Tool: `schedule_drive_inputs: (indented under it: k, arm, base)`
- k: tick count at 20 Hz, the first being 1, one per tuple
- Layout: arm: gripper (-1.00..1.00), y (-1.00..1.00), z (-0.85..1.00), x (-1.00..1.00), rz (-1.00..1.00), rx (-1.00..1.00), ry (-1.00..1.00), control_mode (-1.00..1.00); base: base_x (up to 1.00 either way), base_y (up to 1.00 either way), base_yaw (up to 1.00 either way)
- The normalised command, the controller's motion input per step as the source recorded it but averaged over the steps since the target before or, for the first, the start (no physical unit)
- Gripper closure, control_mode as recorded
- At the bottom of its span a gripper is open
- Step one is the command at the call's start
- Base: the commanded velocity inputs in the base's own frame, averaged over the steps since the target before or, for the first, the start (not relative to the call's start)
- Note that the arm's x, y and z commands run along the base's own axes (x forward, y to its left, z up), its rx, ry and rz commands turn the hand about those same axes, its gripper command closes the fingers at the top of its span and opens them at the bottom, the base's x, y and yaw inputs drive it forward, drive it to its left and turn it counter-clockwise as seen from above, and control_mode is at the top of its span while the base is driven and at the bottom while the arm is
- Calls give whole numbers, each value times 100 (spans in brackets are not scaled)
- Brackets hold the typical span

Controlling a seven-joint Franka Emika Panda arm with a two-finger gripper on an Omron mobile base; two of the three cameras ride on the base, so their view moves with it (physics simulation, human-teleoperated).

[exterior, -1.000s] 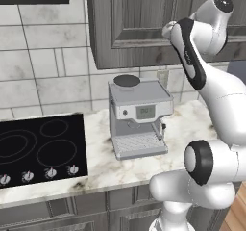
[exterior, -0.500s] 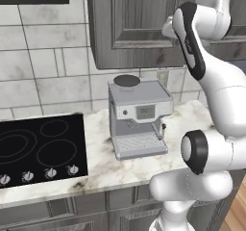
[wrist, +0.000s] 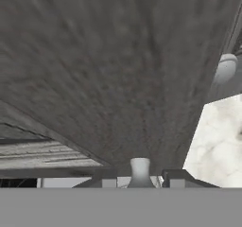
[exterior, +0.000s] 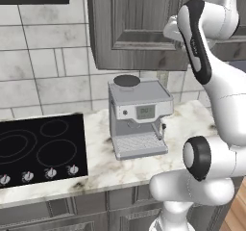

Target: Open the cabinet, pick the kettle from the cabinet, and place it in the sink.

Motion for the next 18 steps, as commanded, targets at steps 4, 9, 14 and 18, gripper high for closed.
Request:
schedule_drive_inputs:
  k: [4,9,14,18]
  arm:
    - [100,44,-14,-35,-2,0,0,-100]
    - [100,44,-11,-32,-4,0,0,-100]
    - [100,50,-12,-30,-8,0,0,-100]
    - [100,52,-10,-29,-9,0,0,-100]
  base:
    - [0,0,0]
    - [0,0,0]
    - [0,0,0]
    - [0,0,0]
